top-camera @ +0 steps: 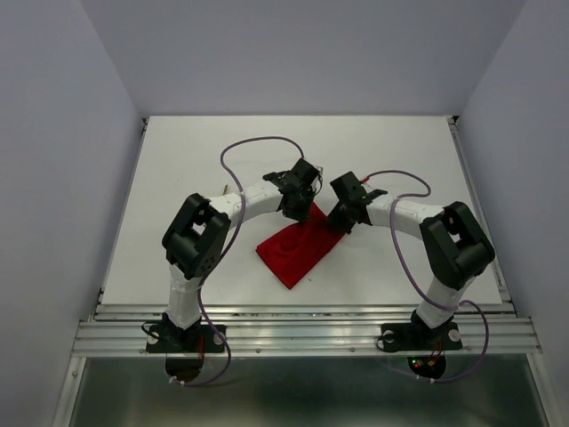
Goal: Fold the napkin into a case and place the utensils inside
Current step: Fold the 2/3-rectangle-folded napkin at the center of the board.
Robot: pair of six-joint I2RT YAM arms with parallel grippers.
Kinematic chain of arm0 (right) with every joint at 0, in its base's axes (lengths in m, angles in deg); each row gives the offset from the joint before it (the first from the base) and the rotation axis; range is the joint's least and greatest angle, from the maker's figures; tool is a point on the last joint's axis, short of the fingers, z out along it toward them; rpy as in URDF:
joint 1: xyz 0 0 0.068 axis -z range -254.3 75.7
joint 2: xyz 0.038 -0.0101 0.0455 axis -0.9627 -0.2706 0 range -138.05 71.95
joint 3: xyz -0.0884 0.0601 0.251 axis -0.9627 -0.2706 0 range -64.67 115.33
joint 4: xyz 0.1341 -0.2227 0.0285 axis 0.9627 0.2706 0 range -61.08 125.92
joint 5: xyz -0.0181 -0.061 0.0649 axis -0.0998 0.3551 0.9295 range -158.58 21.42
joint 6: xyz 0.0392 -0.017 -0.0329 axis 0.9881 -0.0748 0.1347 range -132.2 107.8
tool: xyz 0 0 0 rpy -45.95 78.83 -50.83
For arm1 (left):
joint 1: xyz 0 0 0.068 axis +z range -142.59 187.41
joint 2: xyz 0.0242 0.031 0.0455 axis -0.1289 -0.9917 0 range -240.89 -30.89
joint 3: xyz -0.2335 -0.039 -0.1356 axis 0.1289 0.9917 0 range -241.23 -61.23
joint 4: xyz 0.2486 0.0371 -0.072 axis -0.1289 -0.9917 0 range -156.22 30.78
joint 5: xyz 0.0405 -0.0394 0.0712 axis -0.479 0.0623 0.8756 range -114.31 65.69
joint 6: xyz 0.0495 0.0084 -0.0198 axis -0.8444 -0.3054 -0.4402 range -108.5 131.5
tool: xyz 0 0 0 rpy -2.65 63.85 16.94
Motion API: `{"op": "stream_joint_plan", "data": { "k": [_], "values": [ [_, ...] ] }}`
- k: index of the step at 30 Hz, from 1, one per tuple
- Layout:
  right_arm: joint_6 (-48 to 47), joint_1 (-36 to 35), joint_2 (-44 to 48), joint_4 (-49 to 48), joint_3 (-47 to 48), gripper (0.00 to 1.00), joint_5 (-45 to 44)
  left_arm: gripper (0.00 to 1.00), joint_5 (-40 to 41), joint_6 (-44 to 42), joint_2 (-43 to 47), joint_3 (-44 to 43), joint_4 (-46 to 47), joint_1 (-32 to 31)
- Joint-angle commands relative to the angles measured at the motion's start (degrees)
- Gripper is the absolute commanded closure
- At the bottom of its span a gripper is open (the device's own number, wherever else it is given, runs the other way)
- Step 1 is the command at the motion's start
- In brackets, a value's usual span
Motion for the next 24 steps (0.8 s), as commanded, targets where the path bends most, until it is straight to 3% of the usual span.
{"op": "stream_joint_plan", "data": {
  "k": [1, 24],
  "values": [
    [5.13, -0.11, -0.89, -0.58, -0.01, 0.99, 0.69, 1.0, -4.67, -1.85, 2.82, -1.53, 0.42, 0.03],
    [9.97, -0.11, -3.26, -2.16, -1.59, 0.99, 1.31, 1.0, -15.22, 2.71, 4.14, 1.02, 4.9, 0.03]
  ]
}}
